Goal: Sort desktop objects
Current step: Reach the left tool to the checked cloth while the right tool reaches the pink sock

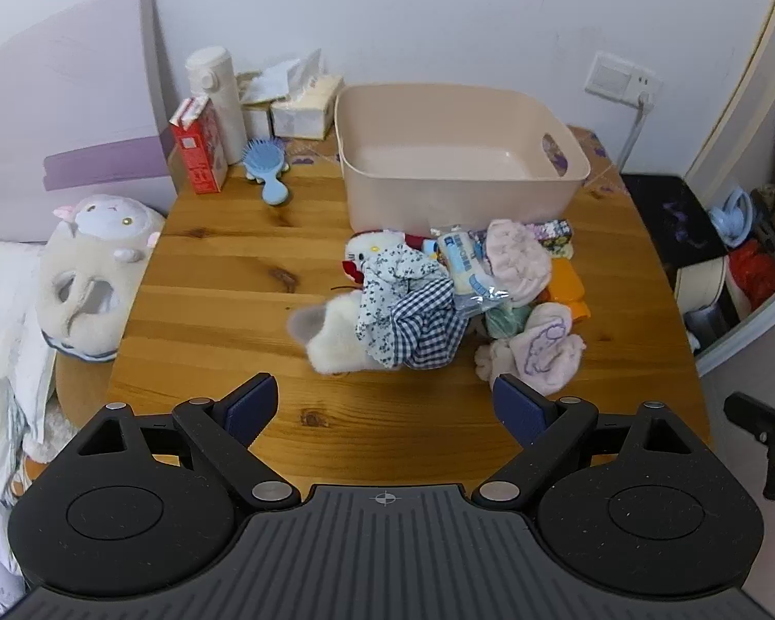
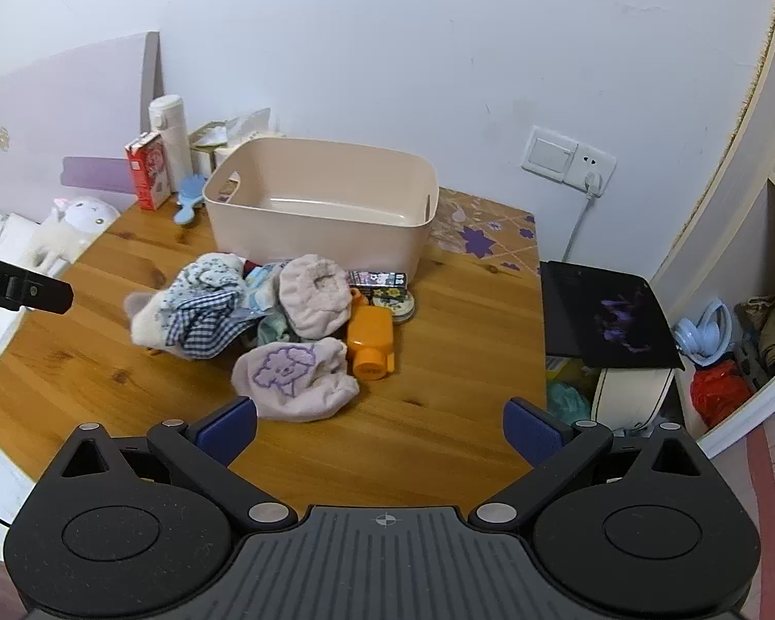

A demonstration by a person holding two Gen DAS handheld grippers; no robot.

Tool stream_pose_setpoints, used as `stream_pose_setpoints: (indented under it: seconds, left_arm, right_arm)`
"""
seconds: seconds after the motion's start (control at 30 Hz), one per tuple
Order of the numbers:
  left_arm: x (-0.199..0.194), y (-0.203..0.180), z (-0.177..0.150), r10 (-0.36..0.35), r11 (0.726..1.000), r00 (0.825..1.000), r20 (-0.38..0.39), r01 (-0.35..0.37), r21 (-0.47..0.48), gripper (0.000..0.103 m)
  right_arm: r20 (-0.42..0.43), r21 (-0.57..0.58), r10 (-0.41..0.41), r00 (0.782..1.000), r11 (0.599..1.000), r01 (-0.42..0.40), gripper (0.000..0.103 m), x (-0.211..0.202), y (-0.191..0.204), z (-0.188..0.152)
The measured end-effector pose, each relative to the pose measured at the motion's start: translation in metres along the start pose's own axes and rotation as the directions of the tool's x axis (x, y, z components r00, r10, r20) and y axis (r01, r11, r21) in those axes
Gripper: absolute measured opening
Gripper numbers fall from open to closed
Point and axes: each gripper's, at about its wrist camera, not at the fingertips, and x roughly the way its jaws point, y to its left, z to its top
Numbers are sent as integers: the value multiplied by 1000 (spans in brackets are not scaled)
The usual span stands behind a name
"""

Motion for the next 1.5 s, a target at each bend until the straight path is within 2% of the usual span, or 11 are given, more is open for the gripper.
stream_pose_setpoints:
  seconds: [0.23,0.43,0.7,1.03,1.37,1.4,1.47,1.5]
  left_arm:
    - [36,9,17,-9,1000,1000,-19,9,8,92]
    - [59,15,23,-35,999,999,23,34,34,92]
    - [103,20,20,-62,994,998,16,60,94,92]
    - [137,19,22,-93,973,992,83,73,221,91]
    - [167,8,28,-130,962,991,39,117,246,91]
    - [169,7,29,-131,962,991,35,119,245,90]
    - [175,4,30,-129,962,991,23,119,245,74]
    - [178,2,31,-130,961,991,13,122,248,71]
  right_arm:
    - [-3,-1,-8,1000,1000,8,103,31,6,10]
    - [3,-23,16,1000,1000,-16,103,55,15,13]
    - [-36,-18,24,999,1000,-25,103,90,27,15]
    - [-59,-56,24,998,998,-28,103,135,43,12]
    - [-112,-61,96,989,993,-103,103,174,63,9]
    - [-117,-62,100,988,992,-108,103,177,64,9]
    - [-131,-63,110,985,991,-119,103,183,67,8]
    - [-136,-65,113,984,990,-123,103,186,68,8]
